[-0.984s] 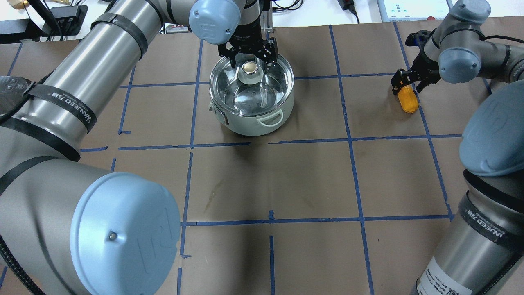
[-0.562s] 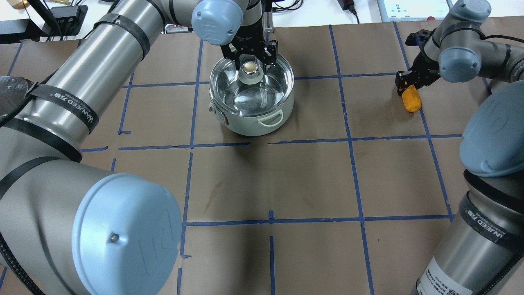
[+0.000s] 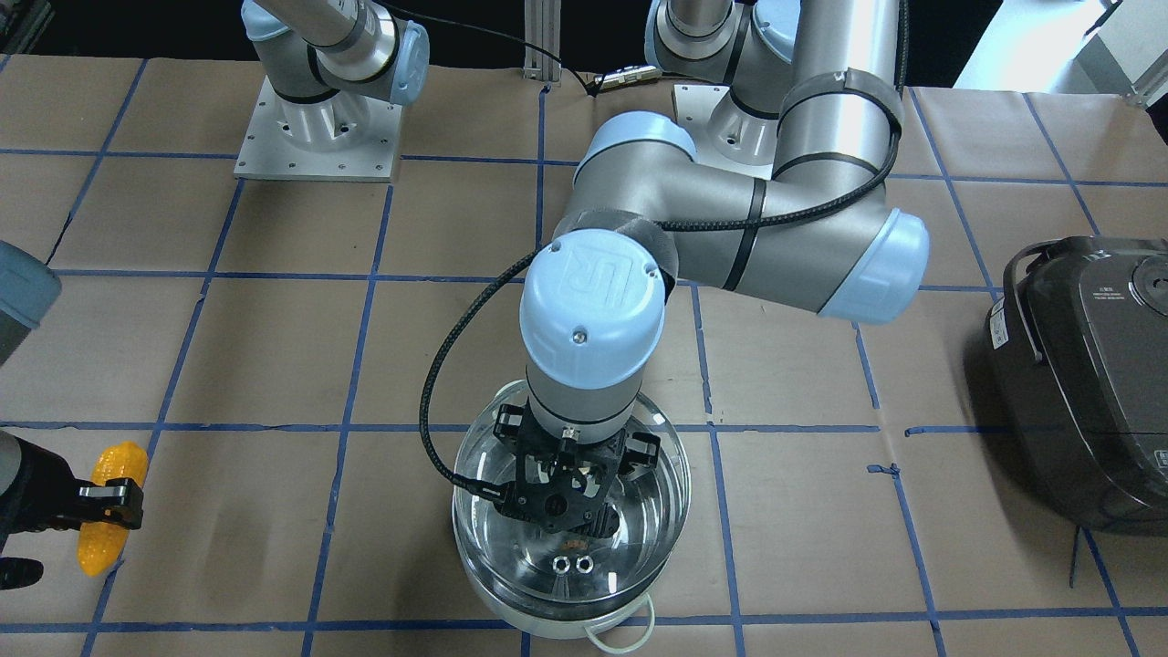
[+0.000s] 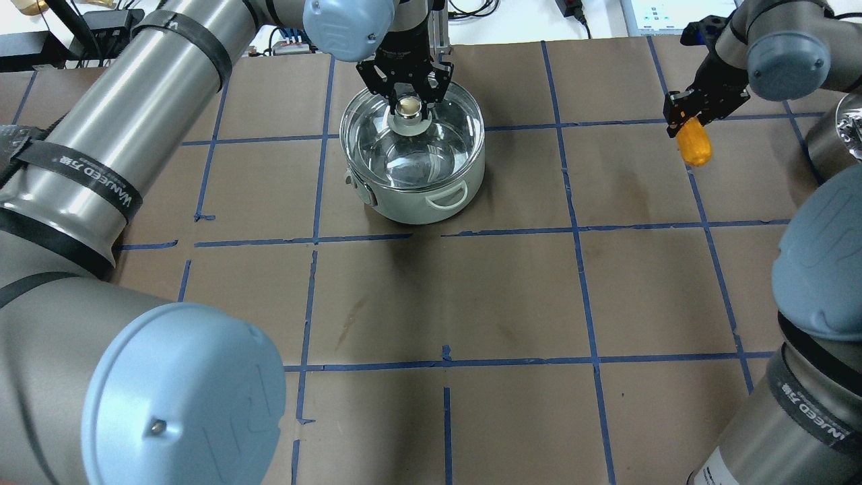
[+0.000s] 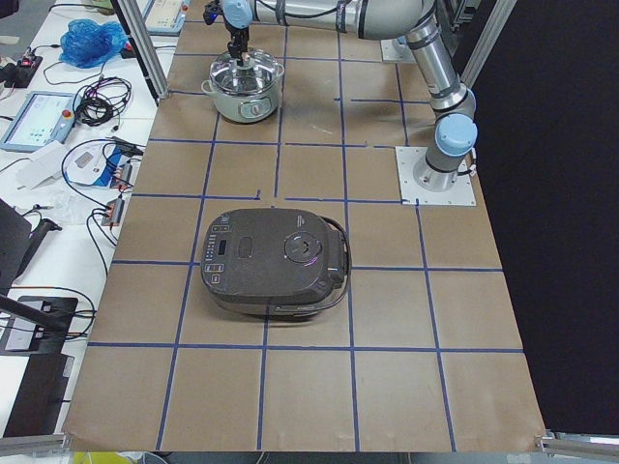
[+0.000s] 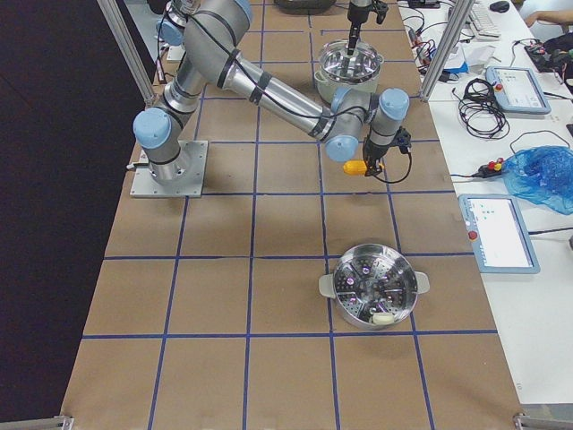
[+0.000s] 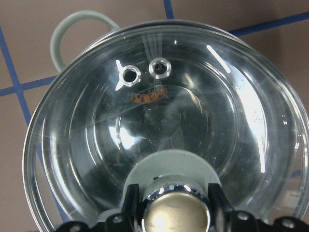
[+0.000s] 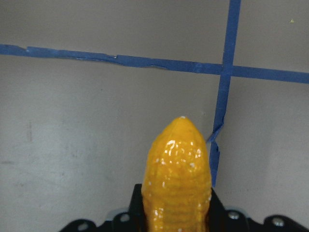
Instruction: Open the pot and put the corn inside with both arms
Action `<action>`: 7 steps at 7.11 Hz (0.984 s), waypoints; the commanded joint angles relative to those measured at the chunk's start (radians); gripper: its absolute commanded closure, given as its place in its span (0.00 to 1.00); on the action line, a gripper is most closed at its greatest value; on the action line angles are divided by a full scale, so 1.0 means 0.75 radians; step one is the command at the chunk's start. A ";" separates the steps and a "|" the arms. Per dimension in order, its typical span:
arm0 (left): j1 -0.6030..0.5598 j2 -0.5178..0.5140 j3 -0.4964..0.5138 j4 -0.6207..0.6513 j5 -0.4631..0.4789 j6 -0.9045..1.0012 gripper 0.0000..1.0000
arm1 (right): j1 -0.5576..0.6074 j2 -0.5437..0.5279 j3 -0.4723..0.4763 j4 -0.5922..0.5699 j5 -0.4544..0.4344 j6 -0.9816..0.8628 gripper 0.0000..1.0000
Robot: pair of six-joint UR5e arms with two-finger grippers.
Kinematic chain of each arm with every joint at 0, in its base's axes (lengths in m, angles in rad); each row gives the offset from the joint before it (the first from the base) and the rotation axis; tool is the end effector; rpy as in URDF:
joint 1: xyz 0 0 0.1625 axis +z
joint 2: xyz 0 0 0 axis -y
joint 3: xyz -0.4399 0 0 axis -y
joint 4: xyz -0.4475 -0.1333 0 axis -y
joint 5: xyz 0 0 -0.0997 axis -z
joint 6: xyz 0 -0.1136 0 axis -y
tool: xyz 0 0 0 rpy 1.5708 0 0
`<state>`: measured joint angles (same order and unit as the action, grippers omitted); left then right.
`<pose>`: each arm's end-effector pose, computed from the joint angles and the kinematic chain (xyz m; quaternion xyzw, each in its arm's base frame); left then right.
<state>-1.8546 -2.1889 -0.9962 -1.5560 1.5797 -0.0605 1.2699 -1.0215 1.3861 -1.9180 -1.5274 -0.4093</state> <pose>-0.3506 -0.7294 0.3851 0.1115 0.9937 0.0134 0.0068 -0.0889 -0.7529 0.2629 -0.0540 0.9983 0.0006 0.0234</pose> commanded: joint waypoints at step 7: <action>0.525 0.250 -0.213 -0.001 0.002 0.344 0.95 | 0.724 0.163 -0.545 0.211 -0.001 0.904 0.92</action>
<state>-1.5360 -1.9793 -1.0922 -1.6734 1.5819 0.1562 1.7296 -0.9690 1.0641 -1.7657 -1.5422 0.1124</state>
